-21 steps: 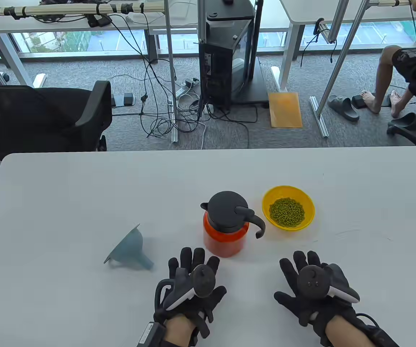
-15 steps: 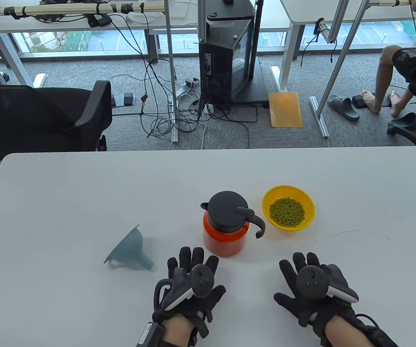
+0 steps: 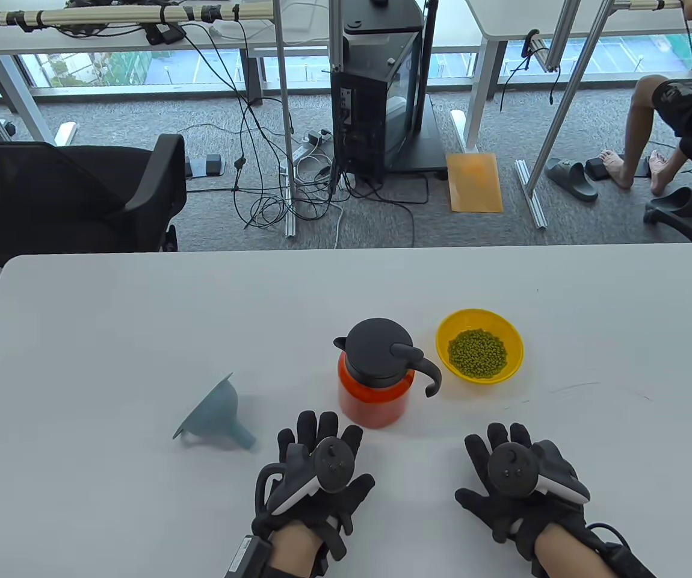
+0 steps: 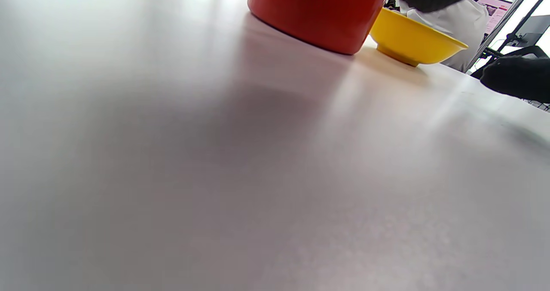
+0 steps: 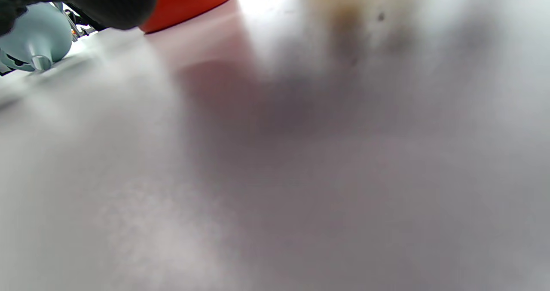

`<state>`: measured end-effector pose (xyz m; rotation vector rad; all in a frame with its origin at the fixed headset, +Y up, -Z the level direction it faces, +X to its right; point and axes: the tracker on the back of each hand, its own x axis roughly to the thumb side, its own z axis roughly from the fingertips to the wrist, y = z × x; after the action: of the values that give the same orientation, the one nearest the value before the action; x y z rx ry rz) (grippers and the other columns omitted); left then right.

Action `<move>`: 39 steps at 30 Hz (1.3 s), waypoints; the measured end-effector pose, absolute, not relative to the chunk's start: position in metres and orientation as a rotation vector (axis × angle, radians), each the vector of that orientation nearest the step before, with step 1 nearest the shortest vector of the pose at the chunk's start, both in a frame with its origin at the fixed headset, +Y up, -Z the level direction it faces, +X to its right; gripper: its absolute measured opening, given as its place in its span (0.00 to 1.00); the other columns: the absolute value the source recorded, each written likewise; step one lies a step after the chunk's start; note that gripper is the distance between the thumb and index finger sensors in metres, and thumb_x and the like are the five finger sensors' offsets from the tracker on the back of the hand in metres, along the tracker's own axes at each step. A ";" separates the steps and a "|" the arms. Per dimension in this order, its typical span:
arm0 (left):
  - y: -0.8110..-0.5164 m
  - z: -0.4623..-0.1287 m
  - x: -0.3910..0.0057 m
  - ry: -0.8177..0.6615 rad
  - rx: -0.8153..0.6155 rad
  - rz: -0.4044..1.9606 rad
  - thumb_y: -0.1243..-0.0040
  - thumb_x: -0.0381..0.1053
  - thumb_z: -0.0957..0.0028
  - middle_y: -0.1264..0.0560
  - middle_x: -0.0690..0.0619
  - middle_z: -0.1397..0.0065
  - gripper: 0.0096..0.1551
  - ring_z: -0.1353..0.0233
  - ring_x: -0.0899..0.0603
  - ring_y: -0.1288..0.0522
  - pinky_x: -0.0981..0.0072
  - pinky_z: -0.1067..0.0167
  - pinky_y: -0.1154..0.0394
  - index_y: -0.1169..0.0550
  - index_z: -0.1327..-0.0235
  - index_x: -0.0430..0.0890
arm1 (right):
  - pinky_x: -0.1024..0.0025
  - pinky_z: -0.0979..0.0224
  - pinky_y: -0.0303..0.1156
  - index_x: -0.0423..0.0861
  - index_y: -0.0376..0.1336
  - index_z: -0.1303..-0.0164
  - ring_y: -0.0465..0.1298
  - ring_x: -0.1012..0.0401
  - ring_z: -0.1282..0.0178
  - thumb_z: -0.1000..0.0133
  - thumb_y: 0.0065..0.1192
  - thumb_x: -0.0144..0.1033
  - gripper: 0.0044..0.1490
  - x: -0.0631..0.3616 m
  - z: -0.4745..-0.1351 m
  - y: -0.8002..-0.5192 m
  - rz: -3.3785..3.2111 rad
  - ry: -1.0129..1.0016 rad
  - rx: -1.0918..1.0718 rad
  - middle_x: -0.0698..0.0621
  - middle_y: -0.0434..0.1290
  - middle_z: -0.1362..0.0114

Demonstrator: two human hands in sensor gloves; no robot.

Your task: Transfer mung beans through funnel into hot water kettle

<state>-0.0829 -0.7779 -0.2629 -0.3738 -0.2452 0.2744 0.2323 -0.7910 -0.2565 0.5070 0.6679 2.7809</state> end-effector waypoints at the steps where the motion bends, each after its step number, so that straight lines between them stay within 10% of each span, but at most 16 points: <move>1: -0.777 -0.263 -0.083 -0.247 -0.366 0.282 0.52 0.72 0.52 0.69 0.54 0.16 0.53 0.21 0.37 0.77 0.32 0.31 0.73 0.57 0.18 0.59 | 0.22 0.38 0.25 0.40 0.27 0.17 0.18 0.29 0.31 0.40 0.48 0.64 0.61 0.232 -0.257 -0.787 2.795 0.633 0.497 0.30 0.20 0.23; 21: -0.774 -0.264 -0.092 -0.243 -0.370 0.345 0.51 0.72 0.51 0.68 0.53 0.16 0.51 0.21 0.36 0.77 0.32 0.31 0.73 0.55 0.19 0.60 | 0.21 0.36 0.27 0.40 0.29 0.17 0.20 0.28 0.29 0.40 0.54 0.62 0.62 0.175 -0.323 -0.668 2.642 0.412 0.593 0.30 0.21 0.22; 39: -0.778 -0.264 -0.092 -0.250 -0.400 0.357 0.51 0.71 0.51 0.68 0.53 0.16 0.51 0.21 0.36 0.76 0.32 0.31 0.73 0.55 0.18 0.59 | 0.21 0.32 0.36 0.42 0.34 0.17 0.33 0.27 0.23 0.45 0.71 0.59 0.66 0.070 -0.387 -0.637 2.840 0.381 0.655 0.30 0.30 0.19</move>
<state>-0.0918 -0.7781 -0.2641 -0.3999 -0.2504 0.3575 0.0698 -0.6365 -0.3865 0.6547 0.3808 2.8400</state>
